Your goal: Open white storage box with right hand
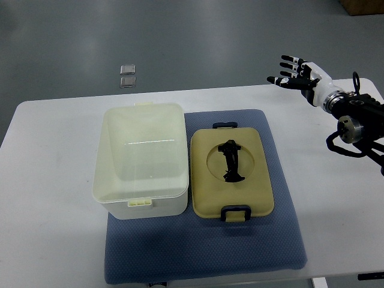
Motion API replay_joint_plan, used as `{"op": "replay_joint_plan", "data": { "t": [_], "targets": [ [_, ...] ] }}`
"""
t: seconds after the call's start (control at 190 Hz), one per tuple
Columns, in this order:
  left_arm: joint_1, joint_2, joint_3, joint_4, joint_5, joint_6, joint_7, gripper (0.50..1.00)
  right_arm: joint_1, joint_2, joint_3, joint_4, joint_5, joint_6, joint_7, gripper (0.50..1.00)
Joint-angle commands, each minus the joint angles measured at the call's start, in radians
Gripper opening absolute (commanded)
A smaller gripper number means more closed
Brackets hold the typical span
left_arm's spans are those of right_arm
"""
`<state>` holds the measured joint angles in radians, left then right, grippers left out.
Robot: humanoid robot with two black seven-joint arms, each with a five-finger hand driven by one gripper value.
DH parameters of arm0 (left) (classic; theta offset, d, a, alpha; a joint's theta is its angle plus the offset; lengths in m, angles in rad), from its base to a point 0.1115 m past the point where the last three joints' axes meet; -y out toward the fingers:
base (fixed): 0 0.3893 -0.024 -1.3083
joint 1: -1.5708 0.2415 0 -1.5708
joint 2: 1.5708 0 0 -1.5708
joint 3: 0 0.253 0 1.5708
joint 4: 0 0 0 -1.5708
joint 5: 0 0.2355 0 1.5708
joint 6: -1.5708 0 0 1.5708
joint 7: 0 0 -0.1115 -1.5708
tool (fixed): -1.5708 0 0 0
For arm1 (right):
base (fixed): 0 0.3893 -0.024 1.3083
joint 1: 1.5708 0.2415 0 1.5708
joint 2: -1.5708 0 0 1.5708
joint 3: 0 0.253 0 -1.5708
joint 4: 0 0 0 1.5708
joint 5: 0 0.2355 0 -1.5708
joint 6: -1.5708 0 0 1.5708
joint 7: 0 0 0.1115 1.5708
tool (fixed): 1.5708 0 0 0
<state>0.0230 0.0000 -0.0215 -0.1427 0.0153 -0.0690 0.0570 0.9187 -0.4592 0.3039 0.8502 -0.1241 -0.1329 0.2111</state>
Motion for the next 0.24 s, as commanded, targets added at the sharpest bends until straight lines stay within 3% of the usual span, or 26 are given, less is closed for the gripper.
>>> {"op": "replay_joint_plan", "data": {
  "t": [0.0, 0.231],
  "targets": [
    [0.0, 0.0, 0.0, 0.0, 0.0, 0.0, 0.0, 1.0, -0.004, 0.01, -0.002, 0.0, 0.0, 0.002, 0.001, 0.928],
    [0.0, 0.0, 0.0, 0.0, 0.0, 0.0, 0.0, 1.0, -0.006, 0.028, 0.0, -0.005, 0.0, -0.002, 0.001, 0.928]
  ]
}}
